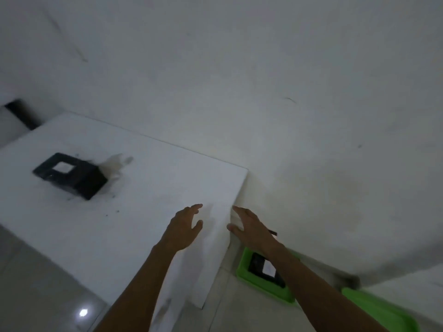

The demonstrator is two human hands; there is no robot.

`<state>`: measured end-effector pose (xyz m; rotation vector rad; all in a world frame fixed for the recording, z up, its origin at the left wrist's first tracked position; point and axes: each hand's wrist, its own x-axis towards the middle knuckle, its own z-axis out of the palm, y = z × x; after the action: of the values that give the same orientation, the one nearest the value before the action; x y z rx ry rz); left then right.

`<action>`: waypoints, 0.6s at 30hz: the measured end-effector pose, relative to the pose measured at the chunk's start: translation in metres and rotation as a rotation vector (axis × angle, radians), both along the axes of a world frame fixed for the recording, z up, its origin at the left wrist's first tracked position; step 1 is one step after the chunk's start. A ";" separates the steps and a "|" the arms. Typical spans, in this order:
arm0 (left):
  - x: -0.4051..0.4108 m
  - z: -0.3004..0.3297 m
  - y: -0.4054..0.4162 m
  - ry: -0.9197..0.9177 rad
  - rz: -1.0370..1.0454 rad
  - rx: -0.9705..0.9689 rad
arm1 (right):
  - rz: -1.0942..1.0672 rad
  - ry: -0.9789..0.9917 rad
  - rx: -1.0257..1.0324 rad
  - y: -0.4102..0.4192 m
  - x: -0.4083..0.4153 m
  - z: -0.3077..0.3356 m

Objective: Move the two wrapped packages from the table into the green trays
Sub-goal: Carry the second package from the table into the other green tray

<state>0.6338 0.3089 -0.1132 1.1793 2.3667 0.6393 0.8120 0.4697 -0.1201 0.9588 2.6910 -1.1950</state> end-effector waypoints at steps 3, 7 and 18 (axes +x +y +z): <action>-0.039 0.017 -0.061 0.072 0.052 -0.027 | 0.119 -0.013 0.055 -0.036 -0.047 0.022; -0.094 0.035 -0.139 0.141 0.137 -0.046 | 0.204 0.013 0.136 -0.091 -0.109 0.041; -0.254 0.076 -0.300 0.248 0.136 -0.042 | 0.187 0.004 0.222 -0.224 -0.260 0.071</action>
<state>0.3803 0.0090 -0.0373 1.1441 2.6723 0.5078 0.5521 0.2452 -0.0492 0.7029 2.8846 -0.8798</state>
